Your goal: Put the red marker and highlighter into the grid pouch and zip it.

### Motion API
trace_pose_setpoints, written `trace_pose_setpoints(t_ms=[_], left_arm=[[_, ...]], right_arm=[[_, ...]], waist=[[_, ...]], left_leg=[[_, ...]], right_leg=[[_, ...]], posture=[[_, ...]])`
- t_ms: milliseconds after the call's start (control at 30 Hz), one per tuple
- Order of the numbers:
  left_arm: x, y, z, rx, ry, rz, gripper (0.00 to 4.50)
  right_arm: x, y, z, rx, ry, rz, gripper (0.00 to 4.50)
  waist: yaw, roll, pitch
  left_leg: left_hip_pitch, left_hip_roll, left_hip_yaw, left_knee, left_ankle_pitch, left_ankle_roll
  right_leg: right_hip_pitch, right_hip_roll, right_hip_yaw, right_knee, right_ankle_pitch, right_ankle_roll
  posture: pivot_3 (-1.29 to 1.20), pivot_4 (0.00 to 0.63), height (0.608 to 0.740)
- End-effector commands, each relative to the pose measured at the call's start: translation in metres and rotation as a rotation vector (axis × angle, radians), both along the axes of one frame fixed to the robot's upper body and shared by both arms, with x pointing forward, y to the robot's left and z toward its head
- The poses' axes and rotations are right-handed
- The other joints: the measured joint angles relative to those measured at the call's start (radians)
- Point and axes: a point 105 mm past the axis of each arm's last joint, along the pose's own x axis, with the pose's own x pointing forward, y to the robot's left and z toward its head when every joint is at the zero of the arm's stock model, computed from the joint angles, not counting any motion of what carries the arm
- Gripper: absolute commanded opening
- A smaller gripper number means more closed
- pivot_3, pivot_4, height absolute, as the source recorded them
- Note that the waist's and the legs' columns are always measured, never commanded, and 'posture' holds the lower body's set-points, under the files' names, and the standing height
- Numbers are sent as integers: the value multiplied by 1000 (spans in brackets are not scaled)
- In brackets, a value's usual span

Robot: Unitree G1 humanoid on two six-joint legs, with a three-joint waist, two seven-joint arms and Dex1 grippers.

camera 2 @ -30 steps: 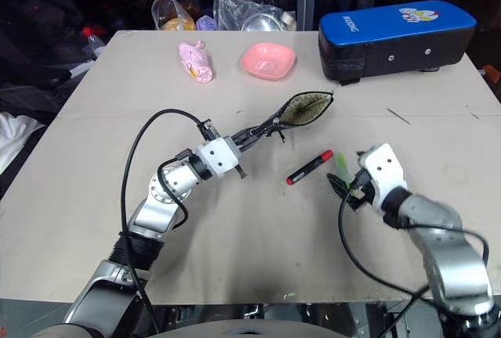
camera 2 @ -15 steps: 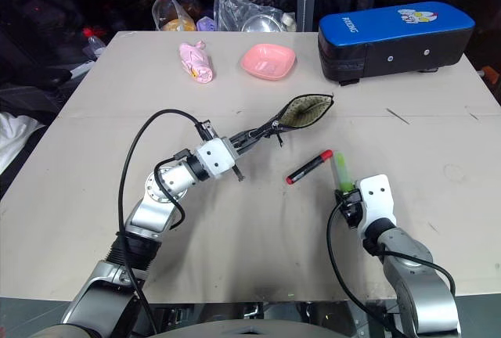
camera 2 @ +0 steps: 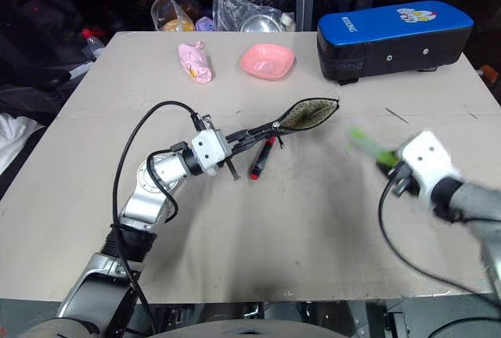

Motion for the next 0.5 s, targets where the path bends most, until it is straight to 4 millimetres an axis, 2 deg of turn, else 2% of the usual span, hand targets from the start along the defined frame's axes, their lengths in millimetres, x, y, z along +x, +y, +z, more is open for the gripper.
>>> trace_pose_setpoints(t_ms=[33,167,367,500], left_arm=[[-1,-5,7,-11,-28,-39,0],[-1,-8,7,-11,-37,-51,0],[-3,-12,7,-1,-49,-73,0],[-7,-15,4,30,-67,-102,0]], right_arm=[[6,15,25,-170,-89,180,792],[20,19,27,-341,-123,281,792],[38,36,16,-499,-154,443,792],[57,48,17,-610,-226,524,792]], waist=[[1,0,0],[6,0,0],[3,0,1],[1,0,1]], left_leg=[[0,0,-1,0,0,0],[-2,1,0,0,0,0],[-2,0,2,2,0,0],[-1,1,4,3,0,0]], right_leg=[[0,1,0,0,0,0],[0,0,0,-2,0,0],[0,-1,2,-2,0,0],[0,-1,2,0,0,0]], posture=[[0,150,740],[0,150,740],[0,150,740],[0,150,740]])
